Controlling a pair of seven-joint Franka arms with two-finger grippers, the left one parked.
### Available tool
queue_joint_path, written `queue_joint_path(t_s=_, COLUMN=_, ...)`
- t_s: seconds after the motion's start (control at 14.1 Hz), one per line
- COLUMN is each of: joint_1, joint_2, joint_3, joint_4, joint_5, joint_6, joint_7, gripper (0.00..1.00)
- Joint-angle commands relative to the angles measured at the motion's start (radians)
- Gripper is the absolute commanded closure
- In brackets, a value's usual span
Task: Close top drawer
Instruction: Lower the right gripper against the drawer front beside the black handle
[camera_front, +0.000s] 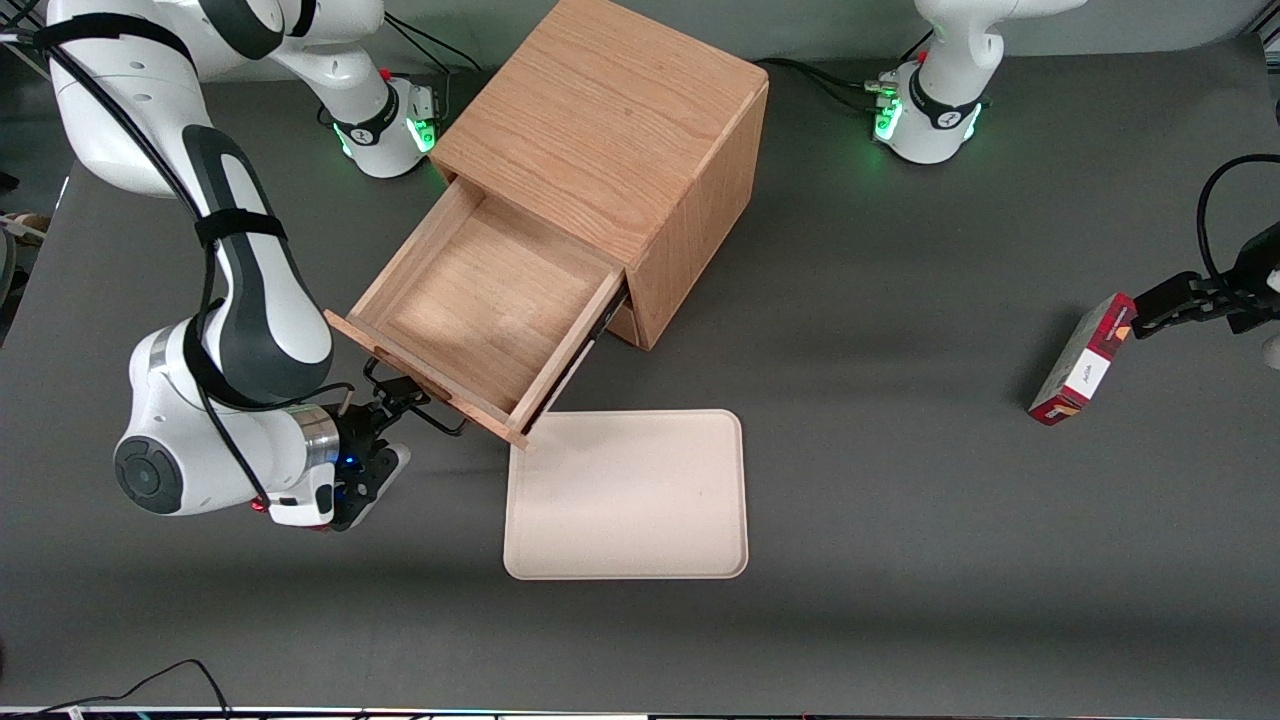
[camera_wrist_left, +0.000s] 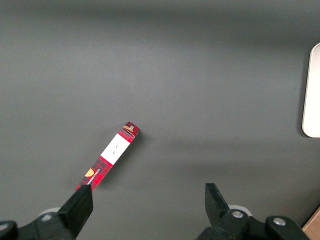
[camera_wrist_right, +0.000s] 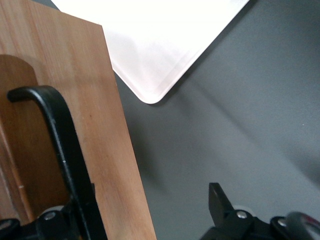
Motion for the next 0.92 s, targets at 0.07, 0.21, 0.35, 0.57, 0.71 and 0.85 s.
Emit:
queue_joint_path(t_s=0.07, joint_1=0.0, joint_2=-0.036, joint_3=-0.011, joint_4=-0.044, joint_5=0.024, joint_6=0.019, joint_7=0.017, gripper=0.0)
queue_joint_path(t_s=0.21, joint_1=0.0, joint_2=-0.051, joint_3=-0.01, joint_4=-0.069, joint_5=0.025, joint_6=0.02, joint_7=0.035, gripper=0.0)
queue_joint_path(t_s=0.35, joint_1=0.001, joint_2=-0.092, joint_3=-0.01, joint_4=-0.124, joint_5=0.059, joint_6=0.043, joint_7=0.057, gripper=0.0)
queue_joint_path(t_s=0.57, joint_1=0.006, joint_2=-0.131, joint_3=-0.007, joint_4=-0.177, joint_5=0.076, joint_6=0.054, joint_7=0.083, gripper=0.0)
queue_joint_path(t_s=0.71, joint_1=0.007, joint_2=-0.155, joint_3=-0.005, joint_4=-0.219, joint_5=0.09, joint_6=0.069, joint_7=0.094, gripper=0.0)
queue_joint_path(t_s=0.85, joint_1=0.01, joint_2=-0.183, joint_3=0.0, joint_4=-0.256, joint_5=0.102, joint_6=0.083, joint_7=0.111, gripper=0.0)
